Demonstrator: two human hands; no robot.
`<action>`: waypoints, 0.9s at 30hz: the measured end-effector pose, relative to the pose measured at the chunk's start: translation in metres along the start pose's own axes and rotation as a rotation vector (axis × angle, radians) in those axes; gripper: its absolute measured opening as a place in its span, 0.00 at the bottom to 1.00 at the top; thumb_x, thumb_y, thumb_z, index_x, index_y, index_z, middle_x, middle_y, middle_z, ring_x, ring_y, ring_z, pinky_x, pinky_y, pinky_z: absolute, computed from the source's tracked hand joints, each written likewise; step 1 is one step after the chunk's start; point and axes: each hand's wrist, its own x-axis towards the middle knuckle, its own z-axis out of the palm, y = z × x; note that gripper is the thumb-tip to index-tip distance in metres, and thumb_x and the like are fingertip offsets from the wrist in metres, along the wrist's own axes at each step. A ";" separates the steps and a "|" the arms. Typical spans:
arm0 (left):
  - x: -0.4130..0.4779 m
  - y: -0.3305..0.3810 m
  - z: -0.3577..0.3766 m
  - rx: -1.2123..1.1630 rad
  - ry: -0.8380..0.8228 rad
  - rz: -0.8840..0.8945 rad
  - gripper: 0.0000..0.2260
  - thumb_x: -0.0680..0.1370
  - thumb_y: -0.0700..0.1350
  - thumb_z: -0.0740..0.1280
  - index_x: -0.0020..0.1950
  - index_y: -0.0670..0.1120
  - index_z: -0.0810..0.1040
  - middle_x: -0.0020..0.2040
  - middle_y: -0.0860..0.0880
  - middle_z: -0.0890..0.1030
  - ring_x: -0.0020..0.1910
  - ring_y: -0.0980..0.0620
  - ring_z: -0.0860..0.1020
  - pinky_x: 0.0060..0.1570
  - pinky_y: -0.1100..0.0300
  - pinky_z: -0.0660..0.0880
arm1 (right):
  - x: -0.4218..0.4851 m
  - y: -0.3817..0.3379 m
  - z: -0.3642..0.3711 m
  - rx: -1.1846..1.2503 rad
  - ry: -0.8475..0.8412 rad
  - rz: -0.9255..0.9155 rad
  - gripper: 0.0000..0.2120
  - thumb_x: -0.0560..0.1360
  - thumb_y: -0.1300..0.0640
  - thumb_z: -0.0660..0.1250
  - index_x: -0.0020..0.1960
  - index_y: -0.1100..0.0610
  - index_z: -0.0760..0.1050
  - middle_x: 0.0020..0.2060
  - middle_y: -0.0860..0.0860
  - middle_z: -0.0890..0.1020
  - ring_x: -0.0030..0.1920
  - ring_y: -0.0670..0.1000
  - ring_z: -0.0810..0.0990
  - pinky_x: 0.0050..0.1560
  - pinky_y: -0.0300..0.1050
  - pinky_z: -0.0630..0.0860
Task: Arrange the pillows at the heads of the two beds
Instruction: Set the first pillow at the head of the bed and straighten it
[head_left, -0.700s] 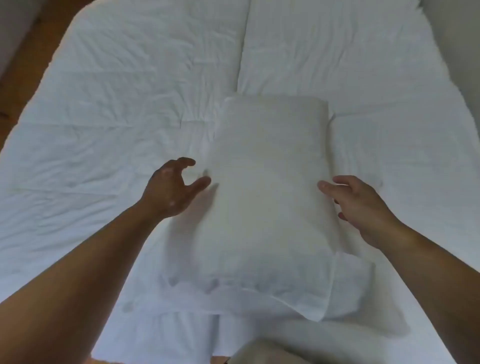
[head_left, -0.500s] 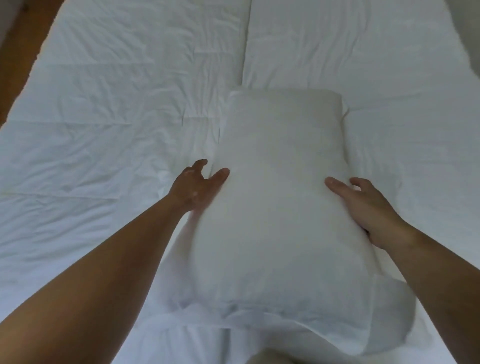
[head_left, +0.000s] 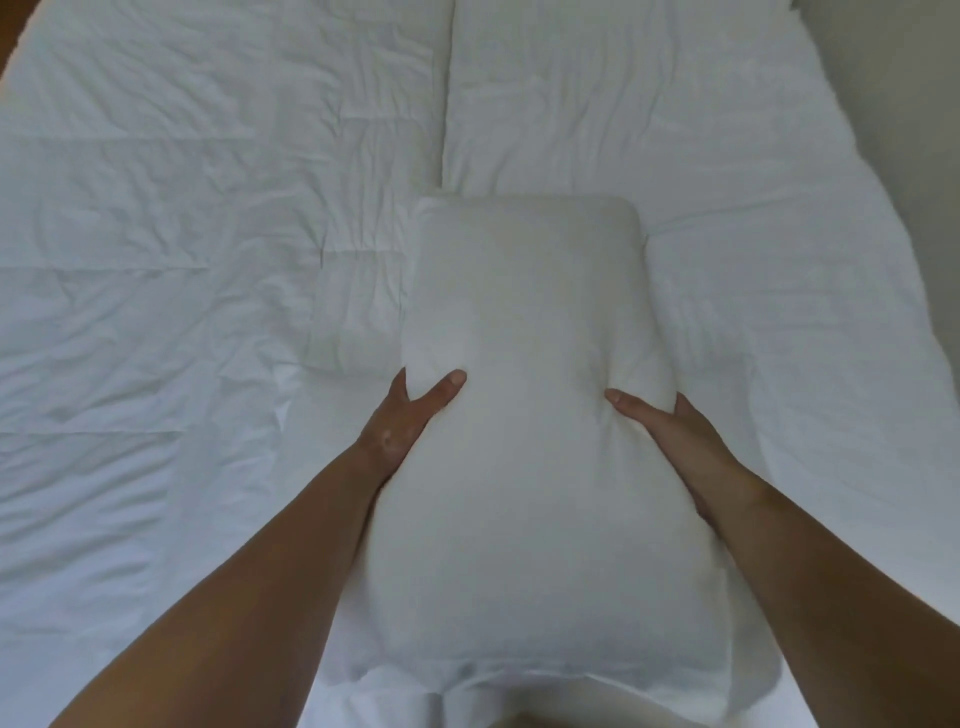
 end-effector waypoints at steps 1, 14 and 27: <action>-0.006 0.003 0.003 -0.022 0.014 0.032 0.18 0.78 0.58 0.70 0.67 0.56 0.75 0.50 0.64 0.82 0.39 0.74 0.82 0.48 0.73 0.77 | -0.005 -0.001 0.000 0.003 0.010 -0.033 0.37 0.65 0.39 0.80 0.70 0.47 0.73 0.56 0.44 0.83 0.52 0.44 0.82 0.54 0.44 0.77; -0.095 0.050 0.062 -0.128 0.139 0.370 0.23 0.75 0.48 0.77 0.68 0.54 0.76 0.55 0.62 0.83 0.43 0.79 0.79 0.40 0.84 0.72 | -0.081 -0.003 -0.085 0.039 0.107 -0.351 0.32 0.66 0.49 0.82 0.62 0.38 0.68 0.51 0.33 0.76 0.46 0.29 0.77 0.44 0.27 0.70; -0.188 0.098 0.280 -0.230 -0.018 0.536 0.38 0.65 0.57 0.79 0.73 0.55 0.73 0.63 0.61 0.83 0.60 0.69 0.80 0.54 0.77 0.74 | -0.155 0.025 -0.325 -0.066 0.303 -0.476 0.51 0.47 0.31 0.82 0.67 0.38 0.70 0.54 0.30 0.77 0.48 0.23 0.76 0.52 0.34 0.71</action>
